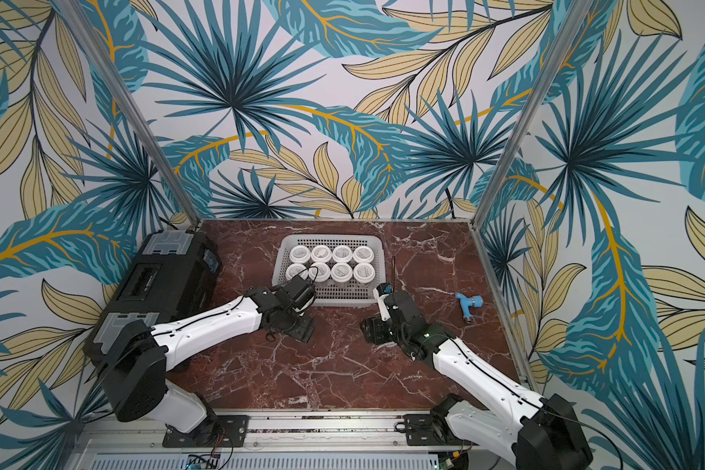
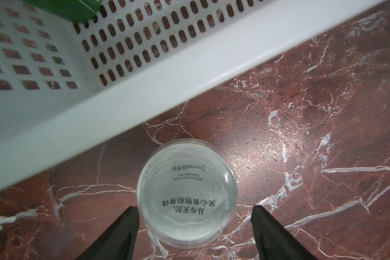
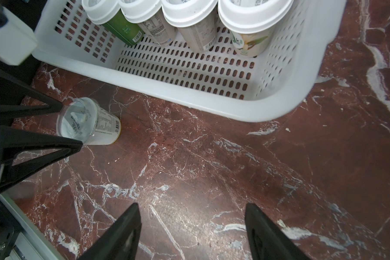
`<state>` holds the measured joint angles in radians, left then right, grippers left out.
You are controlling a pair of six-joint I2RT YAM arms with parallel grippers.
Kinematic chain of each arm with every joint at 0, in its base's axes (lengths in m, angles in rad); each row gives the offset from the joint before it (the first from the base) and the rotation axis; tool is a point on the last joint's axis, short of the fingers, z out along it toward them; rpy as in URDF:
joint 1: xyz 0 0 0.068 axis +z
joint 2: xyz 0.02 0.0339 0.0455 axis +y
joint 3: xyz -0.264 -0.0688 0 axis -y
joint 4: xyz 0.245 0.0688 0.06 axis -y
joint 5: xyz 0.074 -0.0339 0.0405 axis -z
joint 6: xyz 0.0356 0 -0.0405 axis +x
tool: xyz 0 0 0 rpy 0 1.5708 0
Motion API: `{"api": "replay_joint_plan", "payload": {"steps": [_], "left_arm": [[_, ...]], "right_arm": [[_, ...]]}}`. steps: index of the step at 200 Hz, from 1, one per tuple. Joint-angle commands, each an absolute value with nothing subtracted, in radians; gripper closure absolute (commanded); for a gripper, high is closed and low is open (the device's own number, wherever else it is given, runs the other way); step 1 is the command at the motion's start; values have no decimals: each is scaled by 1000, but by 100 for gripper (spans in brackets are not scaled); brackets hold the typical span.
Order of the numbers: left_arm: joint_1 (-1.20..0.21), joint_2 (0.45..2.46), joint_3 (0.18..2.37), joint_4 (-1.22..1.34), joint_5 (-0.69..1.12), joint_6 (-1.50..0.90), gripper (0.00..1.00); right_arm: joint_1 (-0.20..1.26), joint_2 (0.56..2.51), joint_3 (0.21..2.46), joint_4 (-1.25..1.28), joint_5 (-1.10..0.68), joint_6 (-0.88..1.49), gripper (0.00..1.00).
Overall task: Put the yogurt in the basket
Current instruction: Pick up the yogurt from the center of the board.
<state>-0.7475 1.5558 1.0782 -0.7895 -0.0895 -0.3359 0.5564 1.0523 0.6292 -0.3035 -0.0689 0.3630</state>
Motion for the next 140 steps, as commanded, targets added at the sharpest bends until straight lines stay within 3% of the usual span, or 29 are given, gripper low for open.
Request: {"api": "replay_joint_plan", "payload": {"steps": [1, 140], "left_arm": [[-741, 1564, 1106, -778, -98, -327, 19], [-735, 1580, 1103, -754, -99, -321, 24]], "right_arm": [[559, 1051, 644, -295, -78, 348, 22], [560, 1048, 645, -298, -83, 347, 23]]}}
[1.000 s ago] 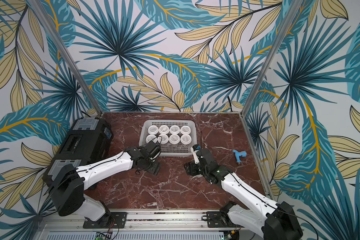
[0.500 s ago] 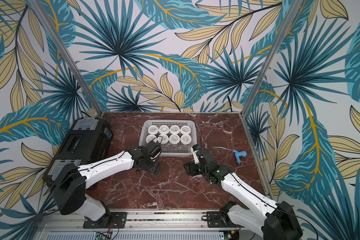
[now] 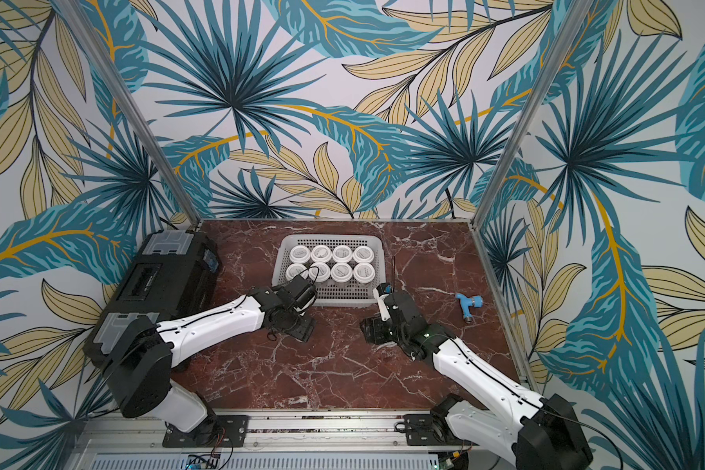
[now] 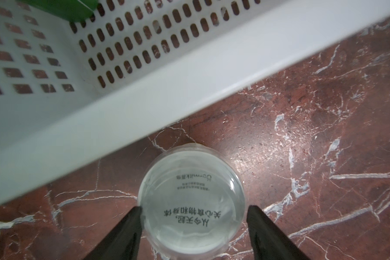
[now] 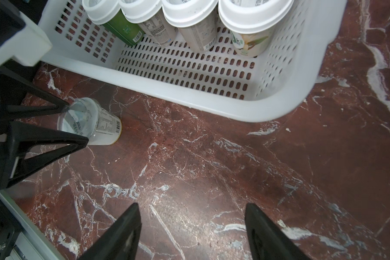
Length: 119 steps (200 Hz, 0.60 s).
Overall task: Put the yogurt in the basket
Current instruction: Pick up the yogurt from the center of the board.
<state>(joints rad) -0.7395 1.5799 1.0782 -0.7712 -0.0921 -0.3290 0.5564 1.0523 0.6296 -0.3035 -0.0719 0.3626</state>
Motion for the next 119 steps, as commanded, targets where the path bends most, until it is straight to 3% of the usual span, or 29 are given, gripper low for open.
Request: {"api": "replay_joint_plan", "payload": {"steps": [1, 119], "left_arm": [[-736, 1580, 1103, -755, -99, -321, 24], [-736, 1546, 1094, -764, -127, -322, 41]], "right_arm": [[560, 1048, 645, -298, -82, 347, 23], [560, 1046, 649, -304, -84, 347, 23]]}}
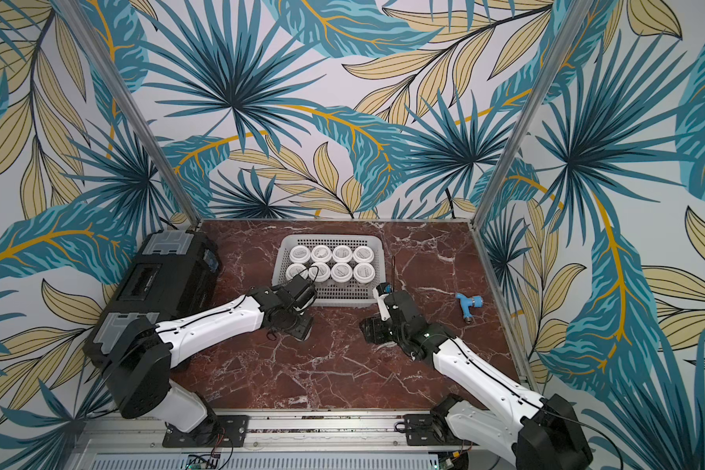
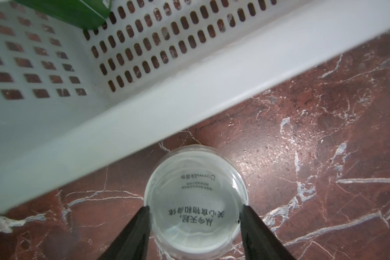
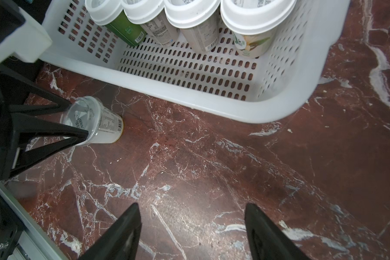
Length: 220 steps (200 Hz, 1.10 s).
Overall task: Put the yogurt in the basket
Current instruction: Pick up the yogurt from the center of the board.
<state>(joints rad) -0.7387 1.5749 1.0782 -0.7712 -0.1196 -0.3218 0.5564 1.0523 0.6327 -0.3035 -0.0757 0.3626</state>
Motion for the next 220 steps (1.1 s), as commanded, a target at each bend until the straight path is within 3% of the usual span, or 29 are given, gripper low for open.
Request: {"api": "replay_joint_plan", "payload": {"steps": [1, 120, 220], "left_arm": [[-736, 1546, 1095, -765, -127, -323, 41], [-737, 1460, 1308, -970, -71, -262, 39], [-703, 1614, 1701, -1105, -180, -113, 37]], "right_arm": [[560, 1047, 649, -304, -83, 347, 23], [559, 1061, 657, -307, -87, 344, 23], [560, 1053, 652, -308, -80, 346, 24]]}}
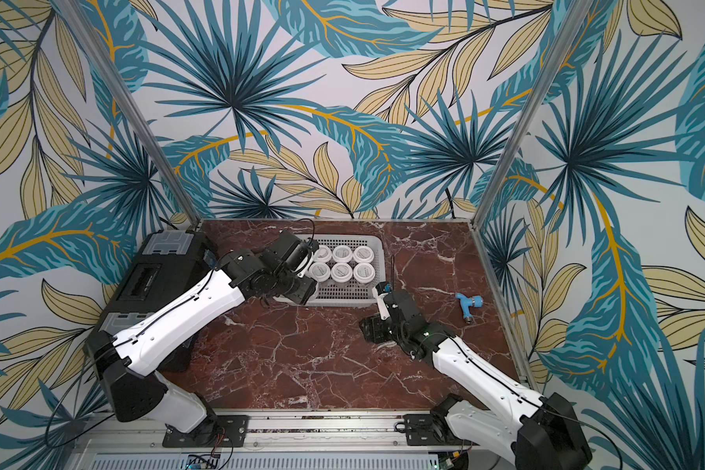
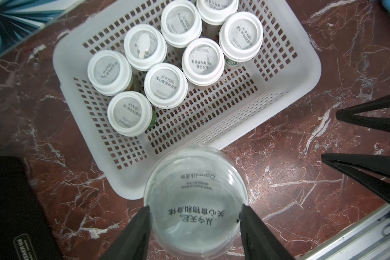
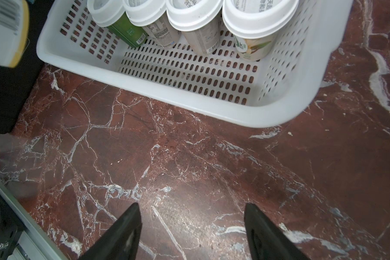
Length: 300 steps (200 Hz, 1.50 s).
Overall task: Put the yogurt in the basket
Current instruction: Pick up the yogurt from the center of the board, then place the yogurt in the basket.
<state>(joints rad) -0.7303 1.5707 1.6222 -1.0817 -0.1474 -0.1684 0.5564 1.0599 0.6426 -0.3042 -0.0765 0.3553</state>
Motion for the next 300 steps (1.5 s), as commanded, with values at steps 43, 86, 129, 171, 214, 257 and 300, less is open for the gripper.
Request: {"api": "replay_joint_plan", "payload": {"steps": [43, 86, 129, 171, 214, 257, 300], "left_arm": [[-651, 1695, 1753, -1104, -162, -75, 37], [-628, 1751, 1773, -1097, -157, -54, 36], [-621, 1788, 1780, -1091, -141, -50, 36], [-612, 1803, 1751, -1066, -134, -49, 35], [-599, 1808, 1723, -1038, -117, -49, 35], [-595, 1818, 1698, -1013, -115, -49, 34], [-589, 1828, 1655, -976, -114, -54, 34]], "right_arm": [[560, 1056, 653, -308, -77, 346, 24], [559, 1066, 658, -308, -82, 344, 24], [560, 1083, 668, -313, -84, 344, 24], [559, 1089, 672, -314, -86, 342, 23], [561, 1097, 678, -318, -86, 341, 23], [559, 1094, 676, -317, -86, 342, 23], [559, 1094, 676, -318, -86, 342, 23]]}}
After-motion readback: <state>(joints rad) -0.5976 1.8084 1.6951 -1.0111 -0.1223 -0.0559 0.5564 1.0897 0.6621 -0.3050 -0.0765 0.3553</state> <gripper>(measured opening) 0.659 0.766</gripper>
